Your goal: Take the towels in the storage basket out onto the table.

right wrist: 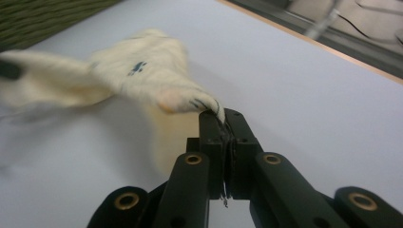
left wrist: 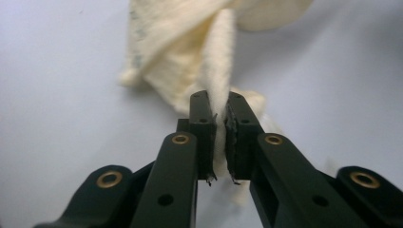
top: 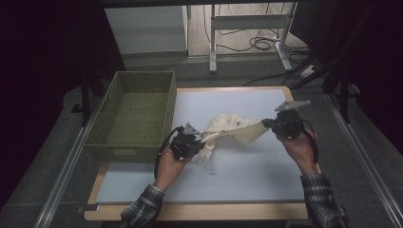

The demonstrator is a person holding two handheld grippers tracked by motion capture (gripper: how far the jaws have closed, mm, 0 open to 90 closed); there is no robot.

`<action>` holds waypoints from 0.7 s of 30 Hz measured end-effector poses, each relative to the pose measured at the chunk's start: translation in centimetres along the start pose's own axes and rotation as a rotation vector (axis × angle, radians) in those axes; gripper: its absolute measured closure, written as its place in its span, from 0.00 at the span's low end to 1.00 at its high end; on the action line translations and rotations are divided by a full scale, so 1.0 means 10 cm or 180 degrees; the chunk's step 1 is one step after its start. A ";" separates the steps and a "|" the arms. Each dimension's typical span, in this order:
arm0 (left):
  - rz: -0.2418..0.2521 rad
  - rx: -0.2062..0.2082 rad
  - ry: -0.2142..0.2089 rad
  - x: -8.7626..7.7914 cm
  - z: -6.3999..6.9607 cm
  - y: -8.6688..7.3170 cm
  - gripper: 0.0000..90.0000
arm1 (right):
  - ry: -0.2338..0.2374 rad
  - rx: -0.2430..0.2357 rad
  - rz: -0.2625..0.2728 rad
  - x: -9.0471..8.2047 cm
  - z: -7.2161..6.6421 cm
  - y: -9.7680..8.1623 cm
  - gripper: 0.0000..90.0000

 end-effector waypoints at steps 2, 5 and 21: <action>-0.0105 -0.0090 0.0143 0.13 -0.09 0.03 0.81 | -0.0095 0.0315 -0.0179 0.18 0.24 -0.03 0.86; -0.0103 -0.0107 0.0138 0.17 -0.13 0.00 0.71 | -0.0001 0.0504 -0.0286 0.34 0.36 -0.15 0.81; -0.0086 0.0006 -0.0127 0.05 0.02 -0.10 0.45 | 0.0368 0.0006 -0.0343 0.49 -0.14 -0.46 0.72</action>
Point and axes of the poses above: each handheld gripper's, and its own axes: x roughly forward along the jaws, y roughly out of its top, z roughly to its right, the point moved 5 cm from there along x, roughly forward along the jaws, and after that the axes turned 10 degrees about -z, right-handed, at the moved point
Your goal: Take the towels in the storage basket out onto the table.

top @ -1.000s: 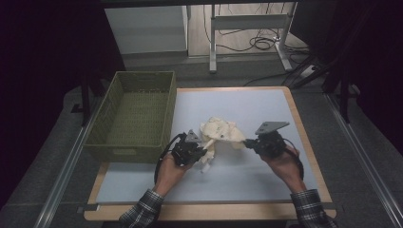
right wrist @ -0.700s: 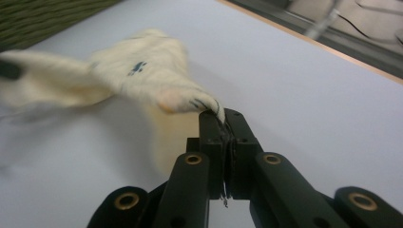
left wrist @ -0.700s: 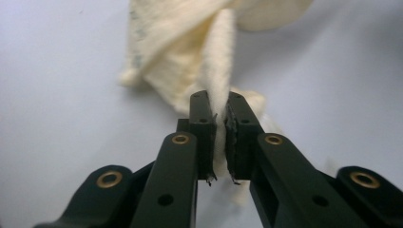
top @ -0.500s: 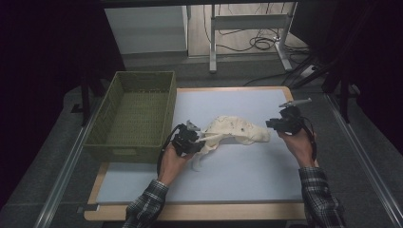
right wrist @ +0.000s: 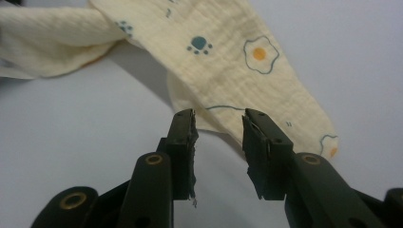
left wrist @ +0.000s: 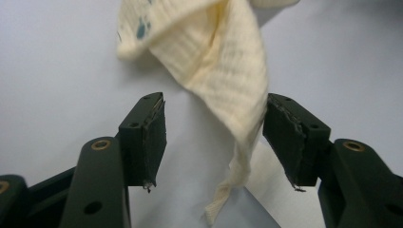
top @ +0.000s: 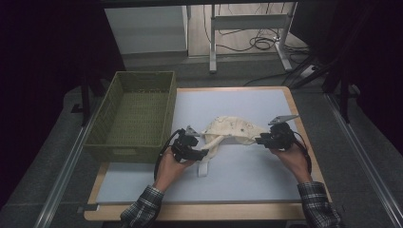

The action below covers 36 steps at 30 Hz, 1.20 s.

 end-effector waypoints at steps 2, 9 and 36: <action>0.0026 -0.0005 0.0014 -0.06 -0.01 0.03 0.45 | -0.0009 0.0010 -0.0013 0.03 0.02 0.00 0.71; 0.0023 -0.0117 0.0127 -0.12 -0.18 0.29 0.62 | -0.0076 0.0136 -0.0016 0.05 0.18 -0.11 0.72; -0.0161 -0.0356 0.0089 0.65 -0.47 0.48 0.96 | -0.0327 0.0231 -0.0068 0.24 0.32 -0.24 0.96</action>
Point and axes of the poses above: each handheld gripper's, and its own axes: x roughly forward along the jaws, y roughly out of its top, z roughly to its right, the point moved 5 cm from there along x, roughly forward along the jaws, and after that the axes turned 10 degrees about -z, right-handed, at the moved point
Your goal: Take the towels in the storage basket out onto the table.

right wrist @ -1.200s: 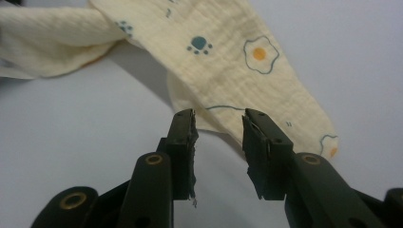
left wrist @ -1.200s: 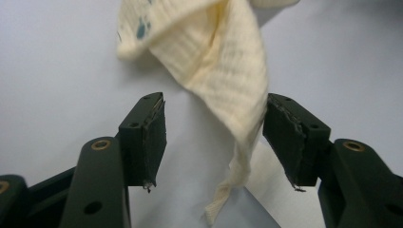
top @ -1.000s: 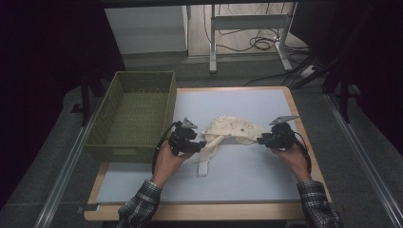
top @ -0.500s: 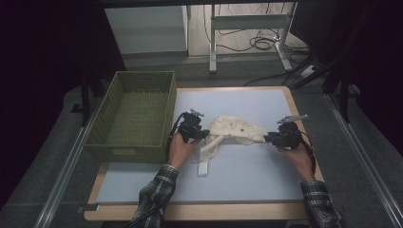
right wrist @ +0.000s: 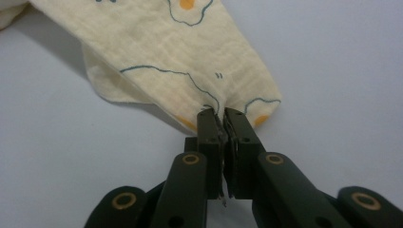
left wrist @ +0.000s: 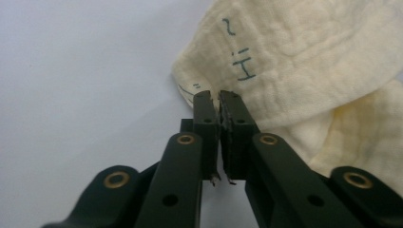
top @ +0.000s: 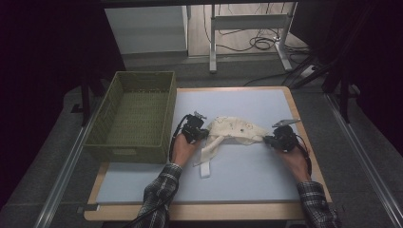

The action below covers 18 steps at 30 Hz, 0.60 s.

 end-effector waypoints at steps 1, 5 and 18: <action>-0.0006 0.0017 0.0010 0.00 0.00 0.00 0.98 | 0.0032 0.0023 -0.0016 -0.01 0.00 0.00 0.96; 0.0123 -0.0022 0.0084 -0.07 -0.06 0.08 0.99 | 0.0076 0.0043 0.0034 -0.06 0.02 0.03 0.97; 0.0670 -0.0142 0.0468 -0.76 -0.36 0.92 0.99 | -0.0344 0.0132 0.0385 -0.61 0.40 0.71 0.97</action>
Point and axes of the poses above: each handheld gripper's, and its own axes: x roughly forward along the jaws, y roughly out of its top, z roughly to its right, the point moved 5 cm from there along x, roughly forward along the jaws, and after that the axes turned 10 degrees about -z, right-handed, at the moved point
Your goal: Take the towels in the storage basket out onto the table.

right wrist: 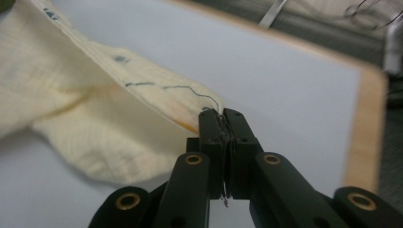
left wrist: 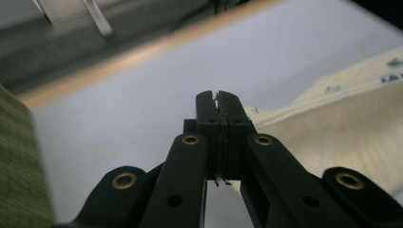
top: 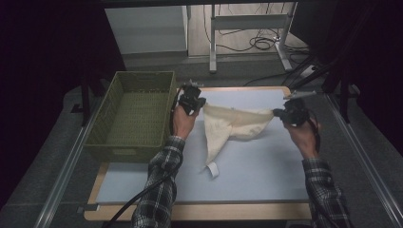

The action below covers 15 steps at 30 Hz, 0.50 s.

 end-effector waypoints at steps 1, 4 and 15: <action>0.0095 0.0002 0.0013 -0.12 -0.02 0.11 0.99 | -0.0043 -0.0012 0.0077 -0.10 0.03 0.10 0.97; 0.0284 0.0004 0.0013 -0.39 -0.03 0.29 0.99 | -0.0107 -0.0033 0.0274 -0.35 0.04 0.30 0.97; 0.0140 0.0303 -0.0301 -0.73 0.42 -0.41 0.98 | 0.0230 -0.0203 0.0336 -0.74 -0.30 -0.23 0.97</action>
Point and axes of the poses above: each handheld gripper's, and its own axes: x roughly forward along the jaws, y roughly out of its top, z roughly to its right, the point moved 5 cm from there along x, roughly forward along the jaws, and after that the axes turned 10 degrees about -z, right-handed, at the moved point
